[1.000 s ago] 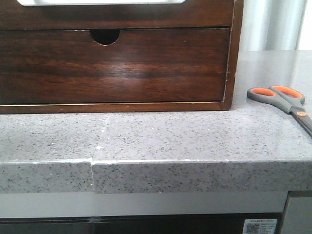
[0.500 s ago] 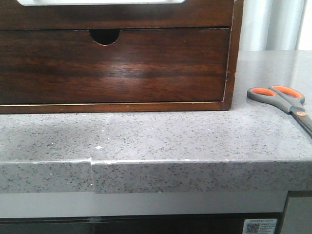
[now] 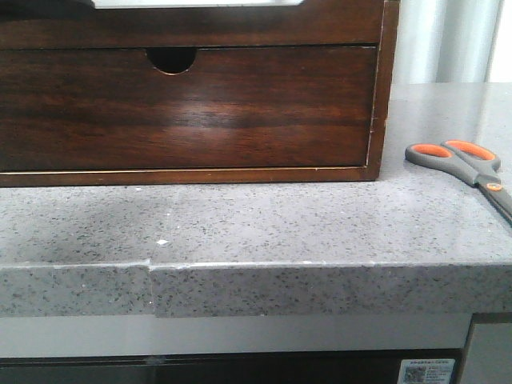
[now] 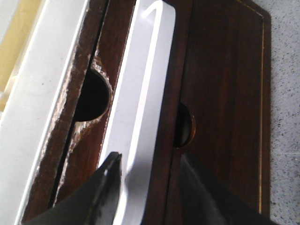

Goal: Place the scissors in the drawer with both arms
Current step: 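Pull the drawer out toward the robot with the left gripper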

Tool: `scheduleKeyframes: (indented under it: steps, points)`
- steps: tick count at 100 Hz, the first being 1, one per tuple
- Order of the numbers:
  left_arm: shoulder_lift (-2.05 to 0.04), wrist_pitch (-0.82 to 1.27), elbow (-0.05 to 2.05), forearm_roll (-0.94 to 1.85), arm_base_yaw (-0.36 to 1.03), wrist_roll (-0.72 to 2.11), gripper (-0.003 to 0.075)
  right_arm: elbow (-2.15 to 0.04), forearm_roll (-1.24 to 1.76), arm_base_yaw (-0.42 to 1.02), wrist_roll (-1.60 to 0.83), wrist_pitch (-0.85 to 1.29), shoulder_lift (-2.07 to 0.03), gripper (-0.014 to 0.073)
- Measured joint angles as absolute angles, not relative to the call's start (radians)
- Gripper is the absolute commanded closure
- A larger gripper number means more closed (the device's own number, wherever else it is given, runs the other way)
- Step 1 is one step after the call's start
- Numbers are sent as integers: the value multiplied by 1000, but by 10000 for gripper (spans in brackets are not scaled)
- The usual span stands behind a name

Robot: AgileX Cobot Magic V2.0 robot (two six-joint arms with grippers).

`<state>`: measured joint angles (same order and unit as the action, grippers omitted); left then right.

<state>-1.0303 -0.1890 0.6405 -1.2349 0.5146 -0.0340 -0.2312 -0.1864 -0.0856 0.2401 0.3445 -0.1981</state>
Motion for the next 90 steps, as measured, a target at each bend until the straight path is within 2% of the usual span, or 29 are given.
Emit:
scheduleKeyframes:
  steps: [42, 51, 73, 90]
  points:
    - [-1087, -141, 669, -1278, 515, -32, 459, -231, -186, -86, 238, 345, -198, 635]
    - [-1089, -135, 672, -1278, 515, -30, 523, -231, -186, -86, 238, 345, -198, 635]
    - [-1089, -130, 682, -1307, 515, -22, 743, -231, -186, -86, 238, 345, -198, 635]
    - [-1089, -130, 683, -1325, 515, -19, 742, -231, -186, -86, 238, 345, -198, 635]
